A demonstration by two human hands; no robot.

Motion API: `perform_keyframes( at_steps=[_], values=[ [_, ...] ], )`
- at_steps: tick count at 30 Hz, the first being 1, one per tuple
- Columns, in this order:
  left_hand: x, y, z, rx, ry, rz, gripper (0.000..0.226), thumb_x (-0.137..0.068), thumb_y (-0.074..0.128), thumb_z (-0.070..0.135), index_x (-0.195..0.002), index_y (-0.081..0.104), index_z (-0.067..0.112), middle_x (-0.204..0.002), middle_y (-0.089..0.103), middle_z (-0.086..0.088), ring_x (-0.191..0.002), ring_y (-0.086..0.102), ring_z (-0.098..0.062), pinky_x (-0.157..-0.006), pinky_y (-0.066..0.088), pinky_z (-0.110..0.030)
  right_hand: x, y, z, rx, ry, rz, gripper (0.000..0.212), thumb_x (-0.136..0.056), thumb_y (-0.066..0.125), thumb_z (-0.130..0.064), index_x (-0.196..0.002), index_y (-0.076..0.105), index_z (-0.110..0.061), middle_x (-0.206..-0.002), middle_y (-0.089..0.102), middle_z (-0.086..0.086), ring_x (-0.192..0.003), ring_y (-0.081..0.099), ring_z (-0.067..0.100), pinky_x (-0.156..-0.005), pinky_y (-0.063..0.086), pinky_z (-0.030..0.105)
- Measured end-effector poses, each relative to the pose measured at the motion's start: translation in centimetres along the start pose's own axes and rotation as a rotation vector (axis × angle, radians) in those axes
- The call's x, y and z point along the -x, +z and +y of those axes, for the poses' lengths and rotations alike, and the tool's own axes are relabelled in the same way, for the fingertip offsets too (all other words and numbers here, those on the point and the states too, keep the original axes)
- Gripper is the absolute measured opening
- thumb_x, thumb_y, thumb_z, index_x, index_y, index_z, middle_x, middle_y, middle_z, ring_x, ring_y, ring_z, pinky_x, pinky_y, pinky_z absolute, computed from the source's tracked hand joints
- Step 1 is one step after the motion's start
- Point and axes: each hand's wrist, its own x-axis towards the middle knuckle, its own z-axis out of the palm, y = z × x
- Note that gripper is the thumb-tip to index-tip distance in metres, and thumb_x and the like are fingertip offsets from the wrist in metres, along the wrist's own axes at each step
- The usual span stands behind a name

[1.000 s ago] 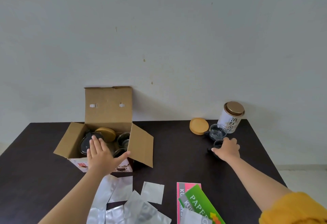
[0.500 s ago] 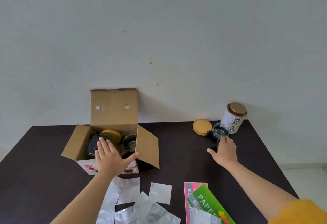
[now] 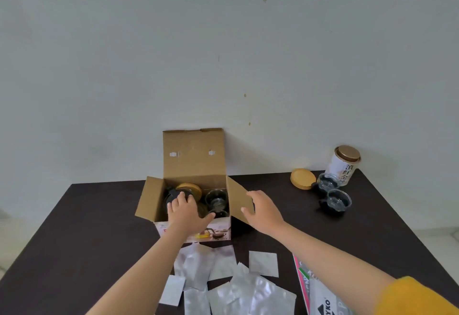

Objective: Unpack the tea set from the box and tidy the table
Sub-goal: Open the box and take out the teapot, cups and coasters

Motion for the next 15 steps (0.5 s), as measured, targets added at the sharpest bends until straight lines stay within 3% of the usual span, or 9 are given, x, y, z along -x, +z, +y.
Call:
perform_keyframes(
  at_steps=[3,9,12,15],
  values=[
    [0.1,0.0,-1.6,0.048,0.038,0.005,0.096,-0.078,0.043,0.075,-0.148,0.019,0.014,-0.157,0.013,-0.01,-0.144,0.013,-0.032,-0.116,0.012,-0.05,-0.5,1.6,-3.2,-0.051,-0.027,0.005,0.046,-0.091,0.059,-0.032,-0.133,0.051,-0.014,-0.132,0.054,0.003,-0.122,0.051,0.02,-0.098,0.046,0.033],
    [0.2,1.5,-4.0,0.082,0.078,-0.137,0.121,-0.069,0.04,0.085,-0.149,-0.014,0.012,-0.156,-0.021,-0.009,-0.145,-0.015,-0.028,-0.115,-0.002,-0.052,-2.1,3.7,-7.5,-0.013,-0.049,-0.019,0.033,-0.092,0.06,-0.023,-0.124,0.06,-0.014,-0.12,0.064,0.002,-0.109,0.059,0.014,-0.087,0.042,0.019],
    [0.1,1.8,-4.2,0.084,0.107,-0.152,0.124,-0.068,0.042,0.085,-0.148,-0.018,0.012,-0.155,-0.025,-0.009,-0.144,-0.018,-0.028,-0.115,-0.004,-0.051,-3.1,4.5,-8.8,0.115,-0.001,-0.117,0.03,-0.091,0.06,-0.024,-0.119,0.06,-0.014,-0.112,0.064,0.003,-0.105,0.06,0.02,-0.083,0.042,0.024],
    [-0.1,2.0,-4.2,0.091,0.118,-0.139,0.124,-0.068,0.045,0.084,-0.148,-0.017,0.011,-0.155,-0.025,-0.009,-0.144,-0.018,-0.028,-0.115,-0.004,-0.05,-4.1,5.5,-9.5,0.193,0.065,-0.24,0.02,-0.088,0.064,-0.023,-0.103,0.06,-0.011,-0.1,0.063,0.007,-0.089,0.06,0.021,-0.07,0.045,0.029]
  ],
)
